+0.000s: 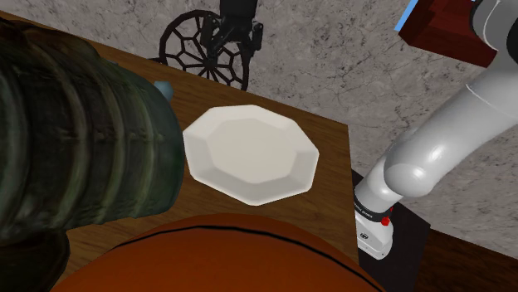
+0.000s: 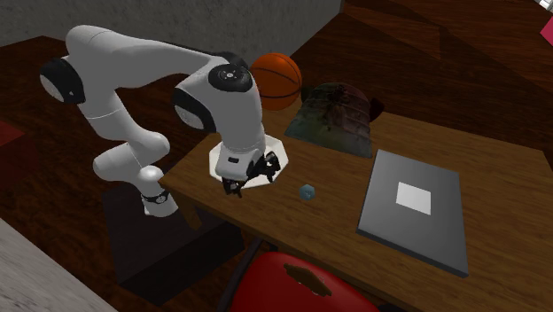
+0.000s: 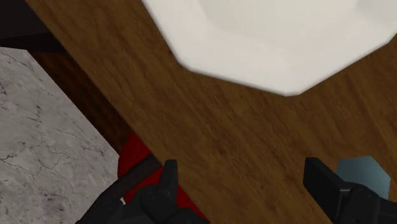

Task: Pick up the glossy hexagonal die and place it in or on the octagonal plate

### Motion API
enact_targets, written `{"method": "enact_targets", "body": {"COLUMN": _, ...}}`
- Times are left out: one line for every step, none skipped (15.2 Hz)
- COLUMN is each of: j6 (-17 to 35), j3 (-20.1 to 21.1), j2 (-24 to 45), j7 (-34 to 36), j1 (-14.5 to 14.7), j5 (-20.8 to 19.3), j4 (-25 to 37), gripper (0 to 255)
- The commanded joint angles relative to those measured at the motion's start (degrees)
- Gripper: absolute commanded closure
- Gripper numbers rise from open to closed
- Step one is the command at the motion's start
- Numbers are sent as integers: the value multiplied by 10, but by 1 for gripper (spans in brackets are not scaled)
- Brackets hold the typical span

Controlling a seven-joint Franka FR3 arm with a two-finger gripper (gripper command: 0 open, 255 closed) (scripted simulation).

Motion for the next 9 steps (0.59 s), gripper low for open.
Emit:
{"method": "enact_targets", "body": {"j6": -4, "j3": 16, "j2": 51, "j7": 28, "j1": 8, "j5": -13, "j4": 47, "gripper": 0}}
{"method": "enact_targets", "body": {"j6": -8, "j3": 23, "j2": 76, "j7": 41, "j1": 14, "j5": -21, "j4": 73, "gripper": 0}}
{"method": "enact_targets", "body": {"j6": -13, "j3": 29, "j2": 102, "j7": 54, "j1": 20, "j5": -30, "j4": 100, "gripper": 0}}
{"method": "enact_targets", "body": {"j6": -20, "j3": 34, "j2": 129, "j7": 67, "j1": 27, "j5": -39, "j4": 129, "gripper": 0}}
{"method": "enact_targets", "body": {"j6": -27, "j3": 39, "j2": 156, "j7": 80, "j1": 35, "j5": -48, "j4": 159, "gripper": 0}}
{"method": "enact_targets", "body": {"j6": -35, "j3": 43, "j2": 185, "j7": 92, "j1": 44, "j5": -58, "j4": 191, "gripper": 0}}
{"method": "enact_targets", "body": {"j6": -45, "j3": 46, "j2": 214, "j7": 104, "j1": 54, "j5": -69, "j4": 225, "gripper": 0}}
{"method": "enact_targets", "body": {"j6": -56, "j3": 48, "j2": 244, "j7": 115, "j1": 65, "j5": -79, "j4": 261, "gripper": 0}}
{"method": "enact_targets", "body": {"j6": -69, "j3": 50, "j2": 275, "j7": 126, "j1": 78, "j5": -90, "j4": 301, "gripper": 0}}
